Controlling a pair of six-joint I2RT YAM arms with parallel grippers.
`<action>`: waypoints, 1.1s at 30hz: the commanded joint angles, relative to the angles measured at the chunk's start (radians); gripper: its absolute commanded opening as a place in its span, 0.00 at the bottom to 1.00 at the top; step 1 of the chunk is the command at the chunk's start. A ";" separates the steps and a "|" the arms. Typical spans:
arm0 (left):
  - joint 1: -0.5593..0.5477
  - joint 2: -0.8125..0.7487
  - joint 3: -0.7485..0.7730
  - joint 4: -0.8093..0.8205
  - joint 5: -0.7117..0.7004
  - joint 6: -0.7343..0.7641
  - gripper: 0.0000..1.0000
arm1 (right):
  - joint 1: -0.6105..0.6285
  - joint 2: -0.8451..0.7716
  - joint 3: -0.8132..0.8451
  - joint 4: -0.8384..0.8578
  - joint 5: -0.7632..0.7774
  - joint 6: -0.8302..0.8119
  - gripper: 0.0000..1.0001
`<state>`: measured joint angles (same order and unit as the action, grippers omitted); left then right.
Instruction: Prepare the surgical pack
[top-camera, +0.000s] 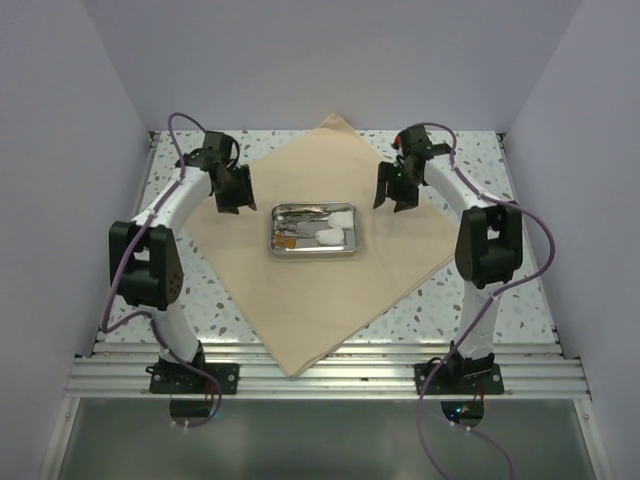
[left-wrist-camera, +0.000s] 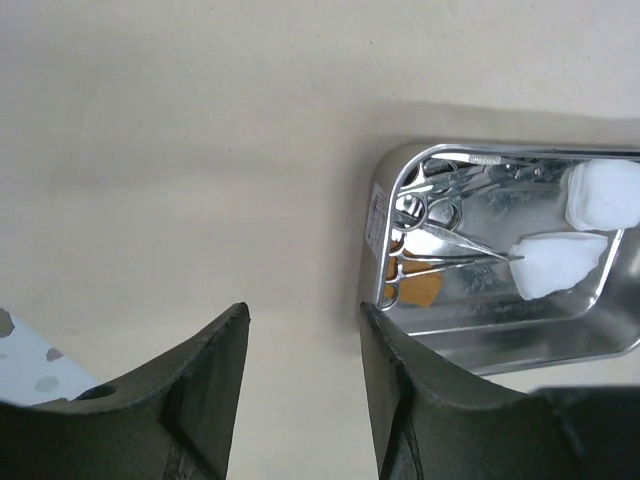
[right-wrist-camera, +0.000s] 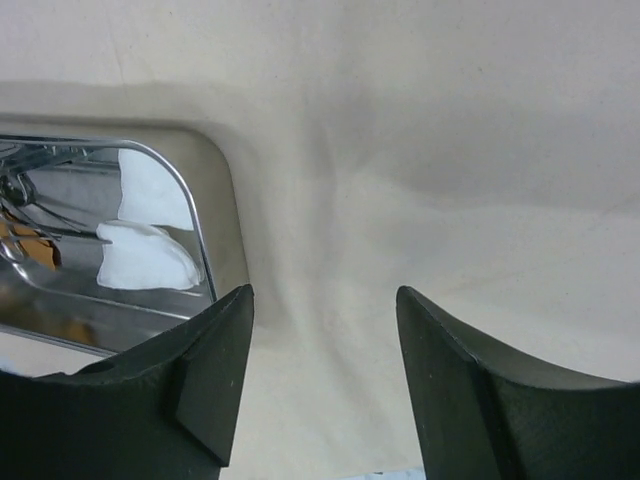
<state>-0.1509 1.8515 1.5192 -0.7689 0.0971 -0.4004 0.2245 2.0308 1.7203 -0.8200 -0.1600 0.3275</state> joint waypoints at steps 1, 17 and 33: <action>0.005 -0.075 -0.062 0.037 -0.009 -0.018 0.52 | 0.015 0.023 0.022 -0.047 -0.064 -0.025 0.63; 0.014 -0.347 -0.134 -0.067 -0.221 -0.072 0.54 | 0.125 0.101 0.051 -0.044 0.005 0.008 0.49; 0.030 -0.416 -0.165 -0.063 -0.183 -0.022 0.57 | 0.148 -0.127 0.026 -0.253 0.336 -0.062 0.58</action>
<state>-0.1326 1.4837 1.3712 -0.8383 -0.0982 -0.4488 0.3656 2.0853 1.7607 -0.9680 0.0288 0.3218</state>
